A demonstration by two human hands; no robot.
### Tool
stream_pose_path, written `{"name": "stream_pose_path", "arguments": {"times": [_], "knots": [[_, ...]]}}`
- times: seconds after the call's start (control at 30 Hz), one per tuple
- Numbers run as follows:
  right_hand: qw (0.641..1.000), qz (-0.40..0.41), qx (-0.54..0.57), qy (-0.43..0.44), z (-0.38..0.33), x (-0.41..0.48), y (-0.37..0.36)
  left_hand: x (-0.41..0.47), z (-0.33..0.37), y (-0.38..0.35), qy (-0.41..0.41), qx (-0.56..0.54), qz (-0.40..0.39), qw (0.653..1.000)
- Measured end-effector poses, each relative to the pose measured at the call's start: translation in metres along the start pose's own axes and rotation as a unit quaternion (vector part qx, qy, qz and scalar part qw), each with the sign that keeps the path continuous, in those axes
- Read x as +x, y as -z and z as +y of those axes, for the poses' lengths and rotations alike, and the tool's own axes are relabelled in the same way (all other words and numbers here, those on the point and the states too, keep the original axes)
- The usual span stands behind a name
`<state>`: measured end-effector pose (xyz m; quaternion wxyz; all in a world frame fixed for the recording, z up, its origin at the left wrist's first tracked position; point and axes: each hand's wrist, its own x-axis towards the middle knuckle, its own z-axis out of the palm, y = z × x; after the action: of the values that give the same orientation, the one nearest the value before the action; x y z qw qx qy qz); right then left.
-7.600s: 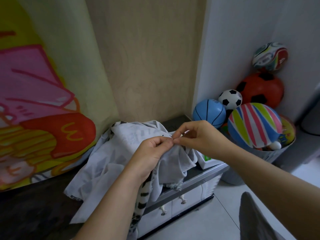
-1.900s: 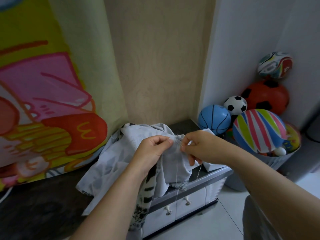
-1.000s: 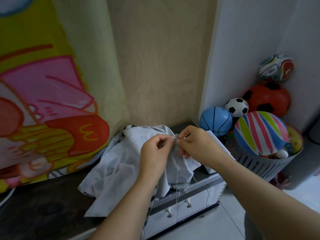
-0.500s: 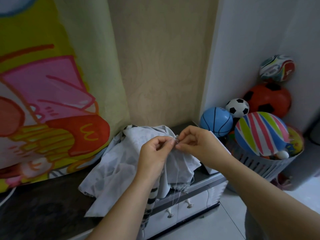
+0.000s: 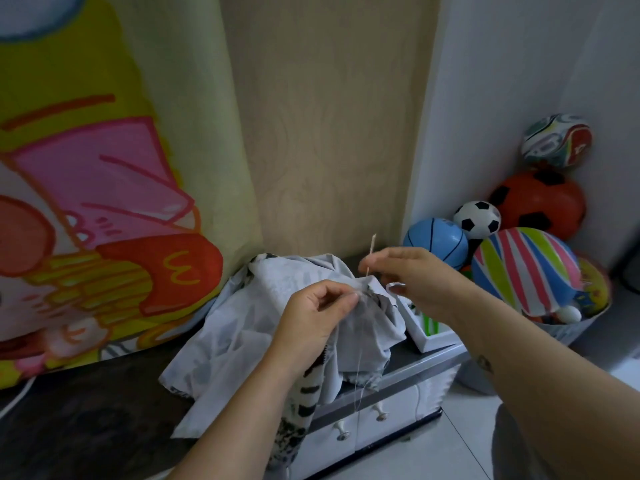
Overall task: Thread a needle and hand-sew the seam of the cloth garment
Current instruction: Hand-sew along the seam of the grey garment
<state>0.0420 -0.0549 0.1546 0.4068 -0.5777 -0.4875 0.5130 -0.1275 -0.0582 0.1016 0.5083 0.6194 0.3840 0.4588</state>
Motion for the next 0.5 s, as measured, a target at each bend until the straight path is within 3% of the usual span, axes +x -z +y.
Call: {"name": "stream_pose_path", "arguments": {"times": [0.03,0.1,0.17,0.23,0.27,0.3,0.37,0.43,0.47,0.5], "knots": [[0.995,0.035,0.098,-0.013,-0.002,0.002,0.000,0.000,0.000,0.001,0.003,0.000,-0.001,1.000],[0.947,0.065,0.312,-0.044,-0.007,0.002,0.002,0.001,0.000,0.000,0.009,-0.015,0.003,1.000],[0.933,0.075,0.352,-0.019,-0.007,0.005,0.002,0.002,0.002,-0.001,0.008,-0.032,0.012,0.999],[0.978,0.098,0.170,0.066,-0.001,0.009,0.000,0.004,0.005,-0.002,0.010,-0.049,0.013,0.999],[0.986,0.115,0.019,0.123,0.003,0.009,-0.001,0.005,0.007,-0.002,0.012,-0.056,0.010,0.998],[0.967,0.124,-0.128,0.180,0.008,0.011,-0.002,0.005,0.008,-0.003,0.016,-0.060,0.004,0.998],[0.880,0.135,-0.356,0.285,0.023,0.018,0.004,0.005,0.010,-0.004,0.031,-0.073,-0.005,0.997],[0.747,0.163,-0.529,0.367,0.041,0.028,0.014,0.005,0.011,-0.005,0.047,-0.103,-0.013,0.993],[0.699,0.178,-0.581,0.377,0.047,0.032,0.021,0.005,0.012,-0.005,0.053,-0.121,-0.020,0.991],[0.677,0.181,-0.615,0.361,0.051,0.034,0.026,0.005,0.013,-0.005,0.058,-0.138,-0.026,0.988]]}}
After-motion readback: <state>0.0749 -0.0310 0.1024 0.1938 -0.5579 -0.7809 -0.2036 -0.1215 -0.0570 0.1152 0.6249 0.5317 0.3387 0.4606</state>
